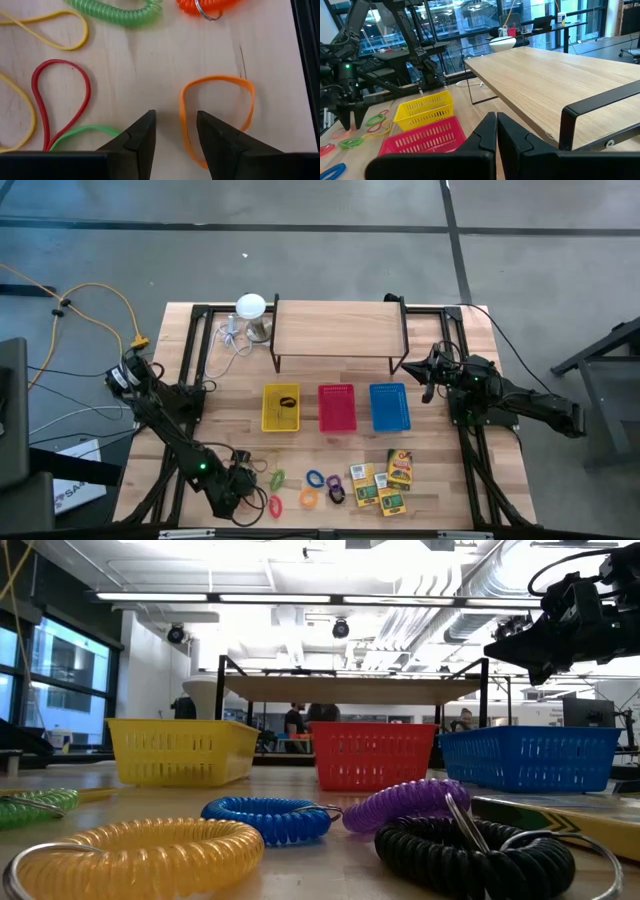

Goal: Pick & Place Office Desk Supplies
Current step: Put the orange rubber band into the yellow bin

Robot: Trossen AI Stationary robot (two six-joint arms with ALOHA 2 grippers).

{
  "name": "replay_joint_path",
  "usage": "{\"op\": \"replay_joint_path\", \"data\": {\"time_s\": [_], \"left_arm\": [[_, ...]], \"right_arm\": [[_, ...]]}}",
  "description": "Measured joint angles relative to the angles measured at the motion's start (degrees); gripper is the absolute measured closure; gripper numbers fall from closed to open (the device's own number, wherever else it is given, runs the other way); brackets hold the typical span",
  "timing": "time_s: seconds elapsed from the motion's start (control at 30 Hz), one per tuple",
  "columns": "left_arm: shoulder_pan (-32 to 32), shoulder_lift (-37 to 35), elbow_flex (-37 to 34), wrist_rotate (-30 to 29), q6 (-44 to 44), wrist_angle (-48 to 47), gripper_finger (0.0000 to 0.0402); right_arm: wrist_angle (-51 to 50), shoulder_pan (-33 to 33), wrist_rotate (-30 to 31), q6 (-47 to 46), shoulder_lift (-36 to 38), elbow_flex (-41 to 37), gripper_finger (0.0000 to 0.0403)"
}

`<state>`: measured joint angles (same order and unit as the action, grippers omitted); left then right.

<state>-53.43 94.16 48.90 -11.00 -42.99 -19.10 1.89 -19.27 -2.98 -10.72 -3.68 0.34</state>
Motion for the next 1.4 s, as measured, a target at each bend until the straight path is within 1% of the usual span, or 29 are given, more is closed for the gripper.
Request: {"op": "replay_joint_path", "data": {"time_s": [0.37,0.47,0.7,0.8,1.13,1.4], "left_arm": [[0.0,0.1,0.0,0.1,-0.3,-0.1,0.0267],[0.0,0.1,0.0,0.1,-0.3,-0.3,0.0286],[0.0,0.1,0.0,-0.2,-0.3,-0.6,0.0349],[0.0,0.1,0.0,-0.2,-0.3,-0.6,0.0365],[0.0,0.1,0.0,0.1,-0.3,-0.3,0.0398],[0.0,0.1,0.0,0.1,0.1,-0.3,0.0400]], "right_arm": [[0.0,0.0,0.0,0.0,0.0,0.0,0.0401],[0.0,0.0,0.0,0.0,0.0,0.0,0.0401],[0.0,0.0,0.0,0.0,0.0,0.0,0.0401],[0.0,0.0,0.0,0.0,0.0,0.0,0.0401],[0.0,0.0,0.0,0.0,0.0,0.0,0.0401],[0.0,0.0,0.0,0.0,0.0,0.0,0.0401]]}}
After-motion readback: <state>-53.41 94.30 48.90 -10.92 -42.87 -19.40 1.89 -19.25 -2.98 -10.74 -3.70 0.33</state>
